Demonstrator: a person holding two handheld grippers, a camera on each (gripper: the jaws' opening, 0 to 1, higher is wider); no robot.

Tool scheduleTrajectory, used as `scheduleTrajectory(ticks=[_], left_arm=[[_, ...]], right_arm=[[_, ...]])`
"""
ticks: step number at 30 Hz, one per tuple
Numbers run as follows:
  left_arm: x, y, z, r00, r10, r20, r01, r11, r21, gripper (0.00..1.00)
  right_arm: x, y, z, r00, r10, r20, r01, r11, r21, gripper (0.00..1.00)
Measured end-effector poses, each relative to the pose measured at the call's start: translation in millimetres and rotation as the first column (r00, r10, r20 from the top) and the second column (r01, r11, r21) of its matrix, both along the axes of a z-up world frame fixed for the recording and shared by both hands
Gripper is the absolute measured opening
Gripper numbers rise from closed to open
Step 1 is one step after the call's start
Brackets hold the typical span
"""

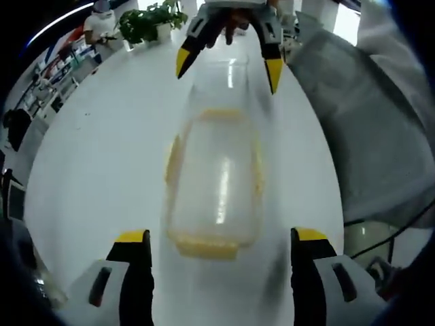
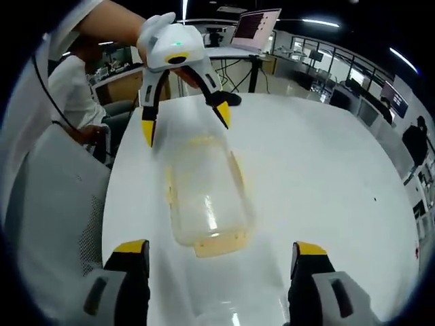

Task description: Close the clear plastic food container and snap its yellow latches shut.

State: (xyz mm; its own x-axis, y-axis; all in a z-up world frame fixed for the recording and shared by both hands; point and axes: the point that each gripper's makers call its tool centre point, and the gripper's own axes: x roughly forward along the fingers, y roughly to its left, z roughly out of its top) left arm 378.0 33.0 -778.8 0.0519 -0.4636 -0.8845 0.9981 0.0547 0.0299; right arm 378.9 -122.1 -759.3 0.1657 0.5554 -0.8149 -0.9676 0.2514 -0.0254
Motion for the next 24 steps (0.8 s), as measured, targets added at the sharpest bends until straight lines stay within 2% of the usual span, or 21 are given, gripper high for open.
scheduleTrajectory(ticks=[13,17,21,24], left_arm=[[6.2,5,-8.7,1.000,-0.023,-0.010,0.023,0.999,0.022,0.81],[2.6,7,-11.8,0.999,-0.037,-0.030,0.038,0.999,0.031,0.74],[2.8,8,-14.2,0.998,-0.056,-0.020,0.057,0.998,0.036,0.72],[2.8,11,-16.9,0.998,-0.058,-0.033,0.059,0.997,0.043,0.69]], right_arm=[[2,2,-11.5,0.999,0.028,-0.023,-0.029,0.999,-0.031,0.79],[3,4,-13.1,0.999,0.042,-0.020,-0.042,0.998,-0.036,0.78],[2,7,-18.3,0.998,0.063,-0.027,-0.065,0.996,-0.056,0.75],[2,8,-19.9,0.996,0.087,-0.021,-0.088,0.994,-0.067,0.73]])
